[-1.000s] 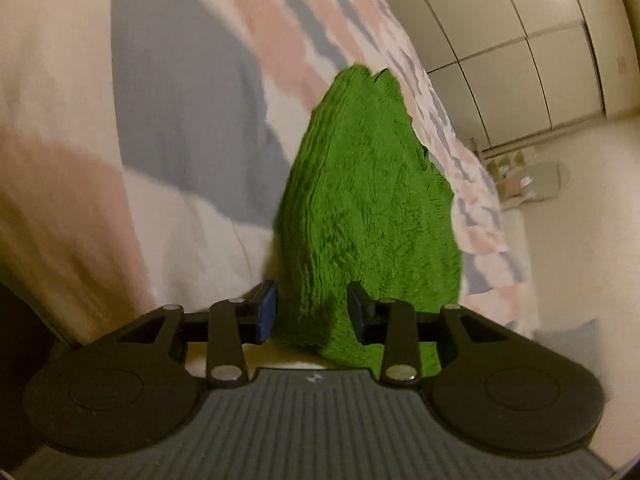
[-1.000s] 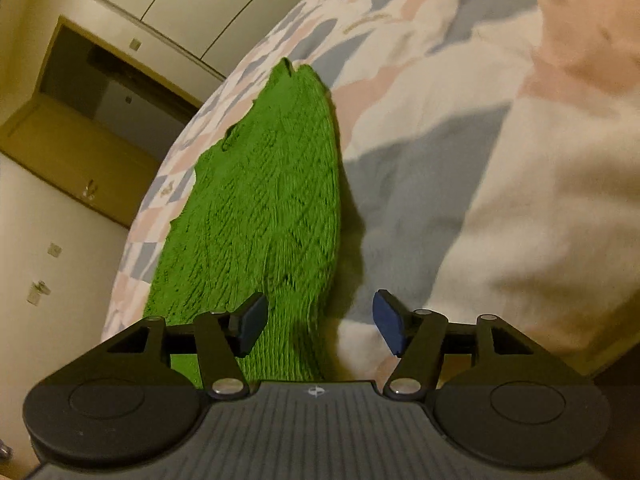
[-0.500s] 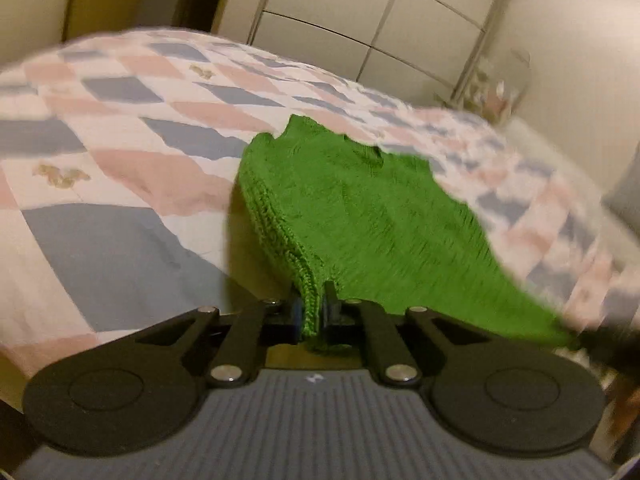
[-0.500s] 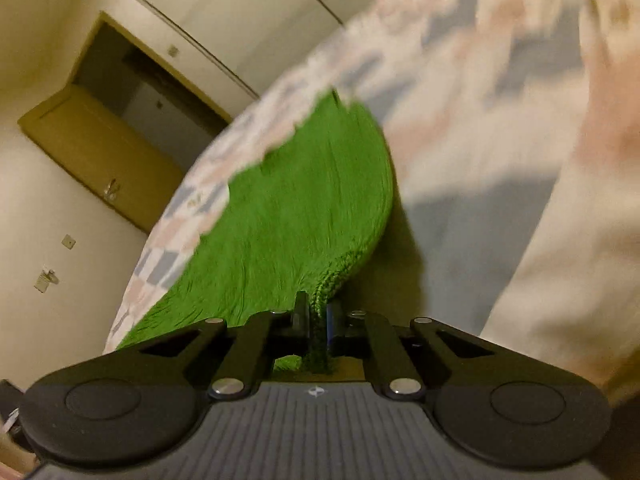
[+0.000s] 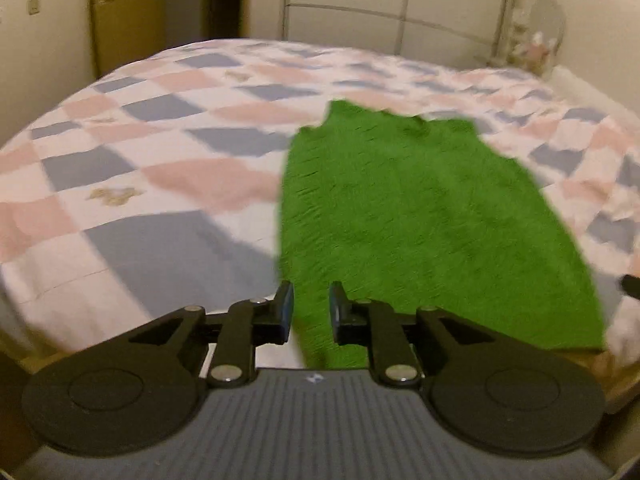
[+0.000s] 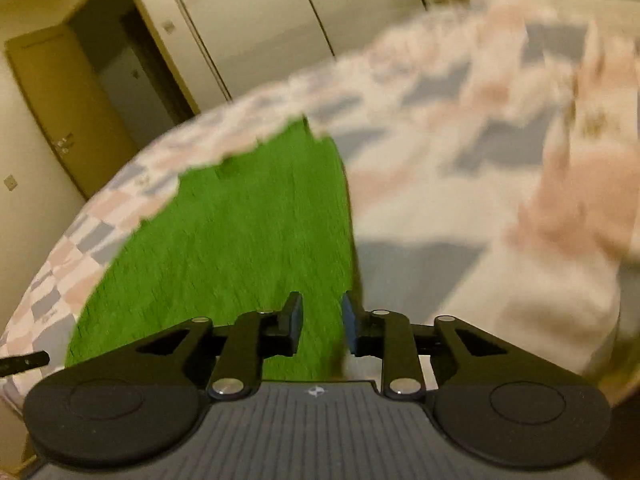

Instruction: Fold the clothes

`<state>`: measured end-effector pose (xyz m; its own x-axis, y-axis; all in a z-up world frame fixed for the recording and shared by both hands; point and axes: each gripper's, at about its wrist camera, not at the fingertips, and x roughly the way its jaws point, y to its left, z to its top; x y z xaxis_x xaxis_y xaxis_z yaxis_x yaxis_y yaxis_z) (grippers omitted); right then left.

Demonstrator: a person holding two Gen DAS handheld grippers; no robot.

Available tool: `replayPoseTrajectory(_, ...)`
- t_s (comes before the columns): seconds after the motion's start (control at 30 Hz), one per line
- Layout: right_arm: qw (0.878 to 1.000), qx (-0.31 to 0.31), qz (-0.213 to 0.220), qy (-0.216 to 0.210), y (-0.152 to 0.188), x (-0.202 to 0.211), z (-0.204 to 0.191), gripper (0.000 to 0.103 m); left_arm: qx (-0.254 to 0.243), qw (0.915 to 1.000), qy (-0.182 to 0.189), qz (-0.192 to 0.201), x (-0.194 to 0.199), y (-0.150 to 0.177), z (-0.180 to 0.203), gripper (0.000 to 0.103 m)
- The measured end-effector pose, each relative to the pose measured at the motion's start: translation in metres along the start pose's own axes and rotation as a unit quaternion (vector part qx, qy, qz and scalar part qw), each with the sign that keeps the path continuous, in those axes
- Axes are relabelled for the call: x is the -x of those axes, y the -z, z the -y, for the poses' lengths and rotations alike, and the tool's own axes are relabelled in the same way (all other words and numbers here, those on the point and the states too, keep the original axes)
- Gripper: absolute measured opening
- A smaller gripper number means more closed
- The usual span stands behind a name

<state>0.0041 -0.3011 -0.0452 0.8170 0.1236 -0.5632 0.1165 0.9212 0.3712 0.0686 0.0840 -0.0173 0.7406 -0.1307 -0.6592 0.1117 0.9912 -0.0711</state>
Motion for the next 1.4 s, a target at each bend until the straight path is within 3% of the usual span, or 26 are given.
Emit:
replayPoseTrajectory(0.1, 0.999, 0.036, -0.009, -0.017, 0.007, -0.013, -0.014, 0.028, -0.014, 0.9998, 0.013, -0.012, -0.015, 0.002, 0.016, 0.015)
replayPoseTrajectory(0.17, 0.998, 0.058, -0.023, -0.022, 0.014, -0.025, -0.022, 0.027, -0.014, 0.9990, 0.010, -0.040, -0.034, 0.013, 0.024, 0.017)
replayPoseTrajectory(0.27, 0.995, 0.073, -0.066, 0.000, 0.037, -0.045, -0.019, 0.024, -0.006, 0.9969, -0.009, -0.078, -0.058, 0.033, 0.023, 0.018)
replayPoseTrajectory(0.4, 0.995, 0.073, -0.075, 0.007, 0.049, -0.036, -0.013, 0.024, -0.010, 0.9961, -0.020, -0.085, -0.044, 0.038, 0.022, 0.019)
replayPoseTrajectory(0.47, 0.995, 0.071, -0.070, 0.003, 0.044, -0.027, -0.016, 0.024, -0.003, 0.9949, -0.026, -0.098, -0.034, 0.035, 0.022, 0.024)
replayPoseTrajectory(0.57, 0.996, 0.069, -0.063, -0.001, 0.037, -0.012, -0.021, 0.036, -0.006, 0.9953, -0.041, -0.087, -0.014, 0.026, 0.027, 0.039)
replayPoseTrajectory(0.73, 0.997, 0.065, -0.051, -0.010, 0.026, 0.011, -0.029, 0.054, -0.023, 0.9969, -0.047, -0.059, 0.018, 0.011, 0.042, 0.045)
replayPoseTrajectory(0.93, 0.997, 0.061, -0.038, -0.019, 0.012, 0.040, -0.039, 0.063, -0.030, 0.9975, -0.047, -0.043, 0.046, 0.006, 0.055, 0.054)
replayPoseTrajectory(1.4, 0.997, 0.073, -0.034, 0.003, 0.024, 0.066, -0.050, 0.077, -0.042, 0.9976, -0.050, -0.023, 0.080, 0.013, 0.063, 0.067)
